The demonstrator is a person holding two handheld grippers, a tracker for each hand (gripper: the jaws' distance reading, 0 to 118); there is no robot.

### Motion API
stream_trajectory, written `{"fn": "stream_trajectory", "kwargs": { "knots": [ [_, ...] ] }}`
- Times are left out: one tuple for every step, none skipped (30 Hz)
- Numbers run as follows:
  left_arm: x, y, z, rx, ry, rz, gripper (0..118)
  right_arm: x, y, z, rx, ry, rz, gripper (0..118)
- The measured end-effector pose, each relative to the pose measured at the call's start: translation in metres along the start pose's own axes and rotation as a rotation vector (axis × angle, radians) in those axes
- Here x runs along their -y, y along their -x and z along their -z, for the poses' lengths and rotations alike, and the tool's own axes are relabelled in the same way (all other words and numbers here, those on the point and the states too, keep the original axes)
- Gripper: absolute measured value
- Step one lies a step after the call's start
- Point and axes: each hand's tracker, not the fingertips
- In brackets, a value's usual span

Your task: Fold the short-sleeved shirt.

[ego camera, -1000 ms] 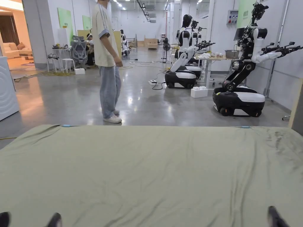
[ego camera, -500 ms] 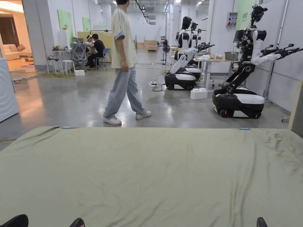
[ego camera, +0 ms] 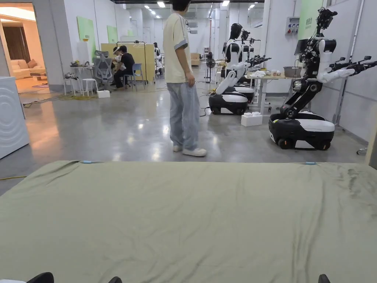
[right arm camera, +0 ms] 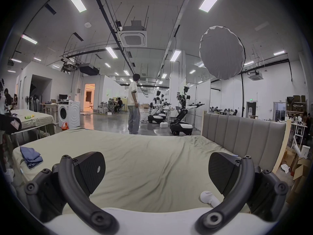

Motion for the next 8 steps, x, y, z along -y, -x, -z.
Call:
{"fn": "stream_trajectory", "kwargs": {
  "knots": [
    [0.0004,-0.0013,0.0001,0.005,0.002,-0.003,118,-0.0006,0.0005,0.0002,-0.008,0.001,0.000,118],
    [0.0005,-0.0023,0.0002,0.017,0.005,-0.008,118,-0.0009,0.0007,0.0004,-0.009,0.002,-0.002,118],
    [0.0007,-0.0018,0.0008,0.032,0.004,-0.014,118,-0.0008,0.0007,0.0003,-0.010,0.001,-0.004,118],
    [0.0007,-0.0019,0.0008,0.045,0.000,-0.024,118,-0.0009,0.0009,0.0001,-0.013,-0.001,-0.006,118],
    [0.0004,-0.0015,0.0009,0.061,-0.003,-0.043,118,-0.0011,0.0010,-0.0004,-0.017,-0.003,-0.007,118],
    [-0.0001,-0.0006,0.0016,0.060,-0.007,-0.052,118,-0.0014,0.0015,-0.0012,-0.019,-0.007,-0.007,118],
    [-0.0012,0.0000,0.0025,0.045,-0.008,-0.066,118,-0.0017,0.0020,-0.0020,-0.019,-0.009,-0.010,118],
    [0.0002,0.0003,0.0008,0.066,-0.020,-0.044,118,-0.0020,0.0023,-0.0026,-0.019,-0.010,-0.012,118]
  ]
}}
